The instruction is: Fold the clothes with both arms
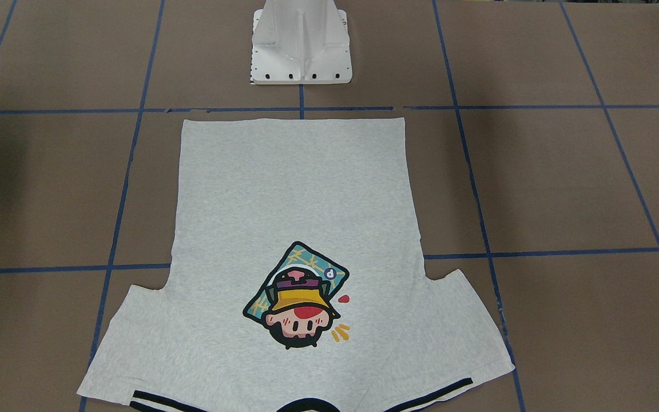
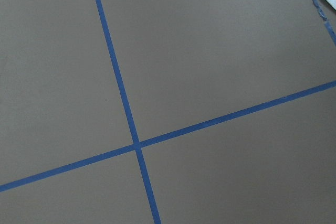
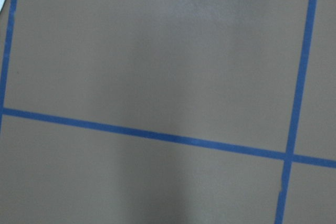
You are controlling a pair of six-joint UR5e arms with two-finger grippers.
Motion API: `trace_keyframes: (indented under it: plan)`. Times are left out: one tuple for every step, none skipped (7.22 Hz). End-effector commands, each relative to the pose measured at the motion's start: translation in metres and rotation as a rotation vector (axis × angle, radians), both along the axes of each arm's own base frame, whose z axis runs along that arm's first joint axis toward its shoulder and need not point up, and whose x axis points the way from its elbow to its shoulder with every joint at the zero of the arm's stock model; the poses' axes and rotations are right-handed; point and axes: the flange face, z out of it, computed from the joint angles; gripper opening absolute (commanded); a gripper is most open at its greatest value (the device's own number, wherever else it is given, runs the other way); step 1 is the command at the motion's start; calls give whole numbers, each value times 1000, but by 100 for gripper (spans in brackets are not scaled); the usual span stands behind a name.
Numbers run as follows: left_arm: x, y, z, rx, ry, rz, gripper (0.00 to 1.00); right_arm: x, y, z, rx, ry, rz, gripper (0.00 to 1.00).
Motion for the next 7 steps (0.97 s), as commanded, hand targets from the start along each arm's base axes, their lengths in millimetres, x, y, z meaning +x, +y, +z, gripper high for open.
trace_keyframes:
  plan:
    - [0,0,-1,2,1,0,100,-52,-47,-3,23,-63,85,100]
    - [0,0,-2,4,1,0,100,-94,-77,-32,7,-76,89,100]
    - [0,-1,-3,5,2,1,100,-127,-102,-66,38,-43,106,100]
    - [1,-1,-2,4,1,1,100,-155,-116,-93,63,5,155,99]
    - [1,-2,1,-3,1,0,100,-168,-126,-105,33,-29,216,94]
    - [1,-3,4,-8,1,0,100,-193,-126,-99,47,-14,260,93]
    - [1,-5,1,-3,1,0,100,-214,-137,-109,102,22,289,95]
